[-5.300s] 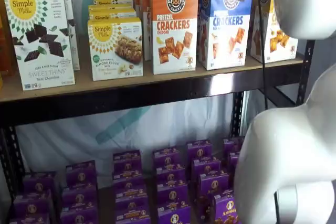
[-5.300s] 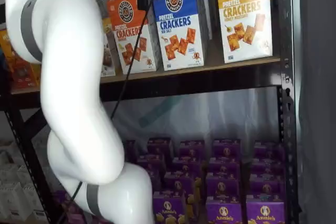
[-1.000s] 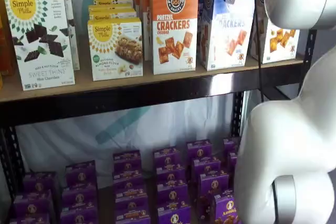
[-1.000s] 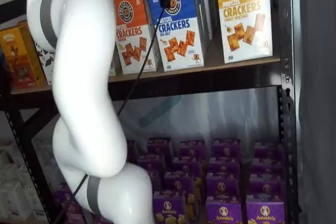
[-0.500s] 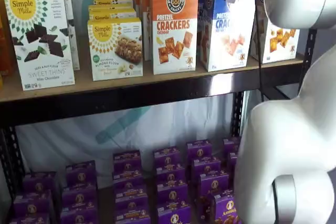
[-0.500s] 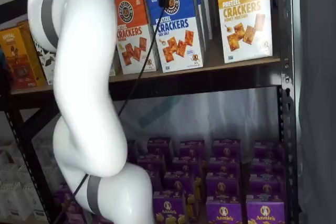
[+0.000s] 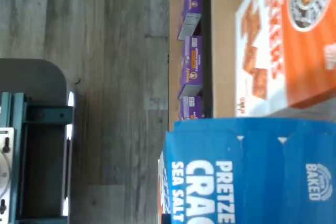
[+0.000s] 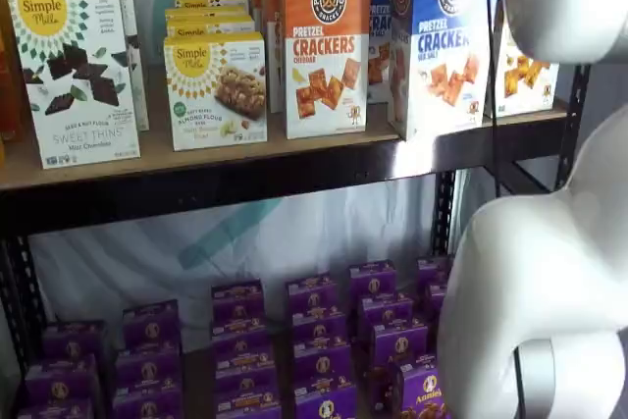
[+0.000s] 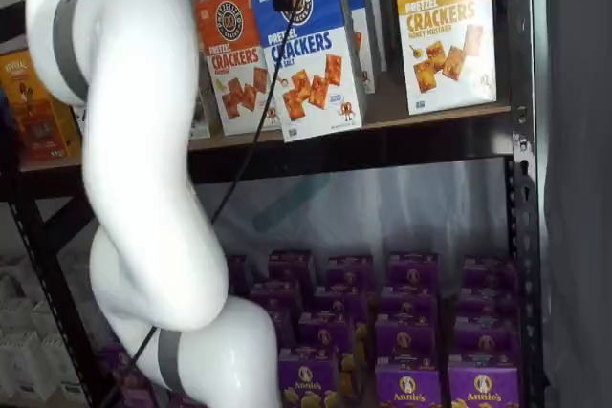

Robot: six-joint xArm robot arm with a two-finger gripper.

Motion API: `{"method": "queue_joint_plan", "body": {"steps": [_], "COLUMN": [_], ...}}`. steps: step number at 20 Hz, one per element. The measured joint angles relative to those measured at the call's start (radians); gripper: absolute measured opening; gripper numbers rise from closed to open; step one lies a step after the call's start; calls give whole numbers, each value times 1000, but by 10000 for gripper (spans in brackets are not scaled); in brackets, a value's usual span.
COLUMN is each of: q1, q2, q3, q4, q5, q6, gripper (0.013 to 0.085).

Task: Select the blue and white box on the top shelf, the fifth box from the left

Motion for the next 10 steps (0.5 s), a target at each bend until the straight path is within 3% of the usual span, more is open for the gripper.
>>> {"method": "queue_joint_plan", "body": {"steps": [10], "q1": [-32], "q2": [-174], "q3": [168], "q4": [6], "q5": [22], "q6": [-25], "gripper": [570]}}
